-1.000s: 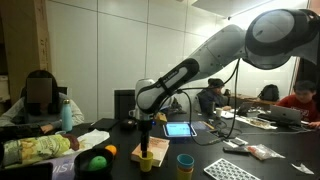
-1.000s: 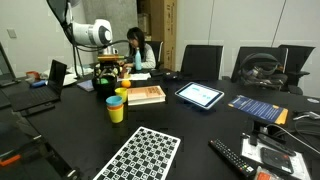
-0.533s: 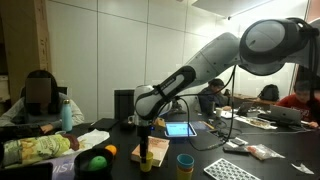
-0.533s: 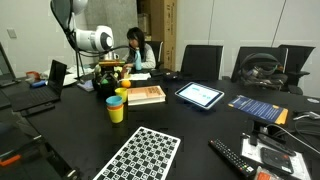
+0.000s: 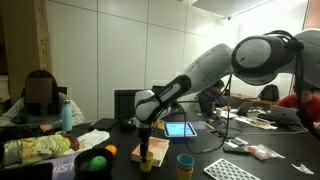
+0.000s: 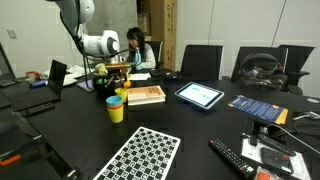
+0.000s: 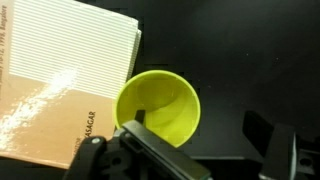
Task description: Stack the cups together
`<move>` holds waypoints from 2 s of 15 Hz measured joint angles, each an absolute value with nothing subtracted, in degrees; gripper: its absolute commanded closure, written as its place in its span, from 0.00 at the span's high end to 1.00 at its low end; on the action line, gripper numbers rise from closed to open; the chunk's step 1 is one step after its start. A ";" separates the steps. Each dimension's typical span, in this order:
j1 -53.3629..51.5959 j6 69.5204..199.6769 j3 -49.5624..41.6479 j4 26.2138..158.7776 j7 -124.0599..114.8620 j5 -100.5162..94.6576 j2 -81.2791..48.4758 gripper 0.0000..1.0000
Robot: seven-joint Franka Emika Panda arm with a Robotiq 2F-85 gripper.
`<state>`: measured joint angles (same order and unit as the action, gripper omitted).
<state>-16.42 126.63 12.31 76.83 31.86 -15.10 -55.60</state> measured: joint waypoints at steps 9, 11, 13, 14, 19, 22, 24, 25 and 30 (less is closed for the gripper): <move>-16.39 123.02 11.61 69.52 31.87 -15.06 -63.31 0.19; -16.41 123.02 11.42 68.97 31.87 -15.10 -63.55 0.04; -16.43 123.03 11.23 68.55 31.86 -15.20 -63.46 0.00; -16.48 123.03 11.24 68.56 31.80 -15.20 -63.30 0.00; -16.96 123.13 10.92 69.58 29.66 -15.39 -61.36 0.00; -16.96 123.50 10.27 72.42 27.33 -15.40 -58.63 0.00; -16.92 124.57 9.03 75.30 25.25 -15.91 -56.08 0.00; -16.72 125.25 8.31 76.91 24.24 -16.23 -54.76 0.00; -15.23 127.34 6.62 86.19 18.91 -16.90 -48.14 0.00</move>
